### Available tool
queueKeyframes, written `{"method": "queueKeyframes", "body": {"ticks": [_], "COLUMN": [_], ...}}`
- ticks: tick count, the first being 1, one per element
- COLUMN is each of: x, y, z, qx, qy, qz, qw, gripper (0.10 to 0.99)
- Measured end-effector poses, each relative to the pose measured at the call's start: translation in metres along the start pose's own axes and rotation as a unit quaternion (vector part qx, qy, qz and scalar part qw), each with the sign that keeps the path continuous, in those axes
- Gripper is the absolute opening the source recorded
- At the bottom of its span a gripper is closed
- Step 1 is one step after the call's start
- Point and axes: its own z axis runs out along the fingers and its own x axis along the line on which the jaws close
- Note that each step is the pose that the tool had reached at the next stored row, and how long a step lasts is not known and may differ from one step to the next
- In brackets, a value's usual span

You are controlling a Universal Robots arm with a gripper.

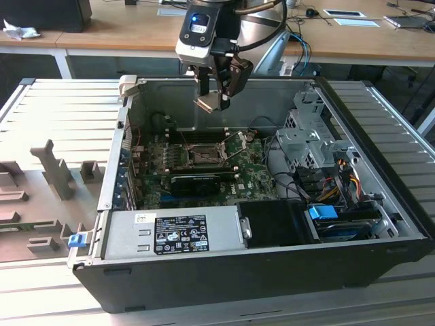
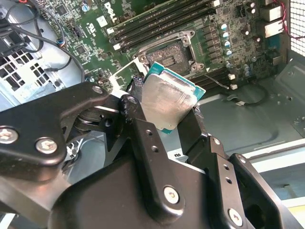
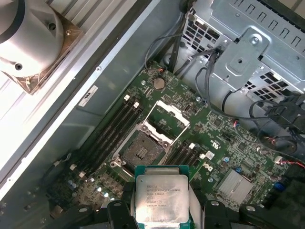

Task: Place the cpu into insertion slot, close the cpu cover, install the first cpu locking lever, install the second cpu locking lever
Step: 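Place the cpu into insertion slot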

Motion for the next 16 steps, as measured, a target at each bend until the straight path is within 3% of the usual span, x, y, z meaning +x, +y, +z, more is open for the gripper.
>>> {"method": "queueKeyframes", "body": {"ticks": [16], "x": [0.0000], "y": [0.0000], "z": [0.0004], "qx": [-0.0009], "qy": [-0.0043], "qz": [0.047], "qw": [0.9989], "gripper": [0.537]}}
